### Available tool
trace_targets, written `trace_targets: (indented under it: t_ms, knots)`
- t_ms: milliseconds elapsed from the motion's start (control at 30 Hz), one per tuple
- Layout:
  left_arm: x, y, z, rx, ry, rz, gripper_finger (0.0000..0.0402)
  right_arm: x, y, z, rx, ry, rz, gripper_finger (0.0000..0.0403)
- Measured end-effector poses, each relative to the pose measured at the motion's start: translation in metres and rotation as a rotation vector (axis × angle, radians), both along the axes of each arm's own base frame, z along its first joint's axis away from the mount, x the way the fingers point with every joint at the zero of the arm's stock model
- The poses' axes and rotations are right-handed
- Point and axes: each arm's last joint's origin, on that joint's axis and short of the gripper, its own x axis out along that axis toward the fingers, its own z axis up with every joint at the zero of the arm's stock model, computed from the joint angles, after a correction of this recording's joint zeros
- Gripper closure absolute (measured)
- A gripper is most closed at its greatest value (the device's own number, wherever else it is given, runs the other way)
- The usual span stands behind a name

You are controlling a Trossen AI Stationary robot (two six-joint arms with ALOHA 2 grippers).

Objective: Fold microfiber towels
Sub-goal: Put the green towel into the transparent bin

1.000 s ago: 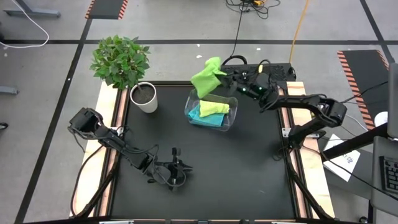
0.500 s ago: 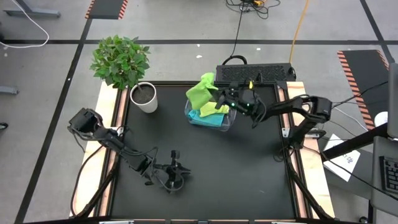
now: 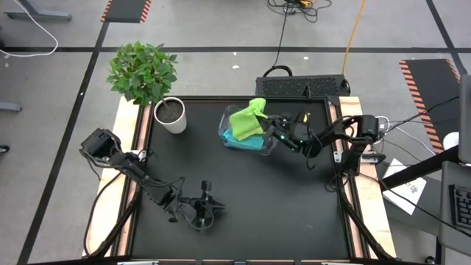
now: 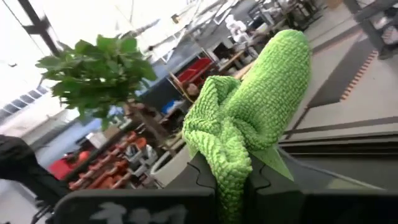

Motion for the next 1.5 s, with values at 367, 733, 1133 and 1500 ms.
trace_targets:
  t_ms: [367,733,1133,1500]
  knots:
    - [0.001,-0.001,0.003,-0.018,-0.028,0.003,0.0353,-0.011,0.009,-0.020,0.066,0.088,-0.027,0.0399]
    - [0.002,-0.001,0.003,-0.008,-0.033,-0.004,0.0353,-0.013,0.014,-0.013,0.019,0.051,-0.020,0.0372]
    - [0.002,-0.001,0.003,-0.007,-0.031,-0.005,0.0353,-0.012,0.017,-0.013,0.045,0.031,-0.020,0.0278]
    - [0.001,-0.002,0.003,-0.017,-0.030,-0.003,0.0353,-0.011,0.027,-0.012,0.009,0.061,-0.067,0.0223]
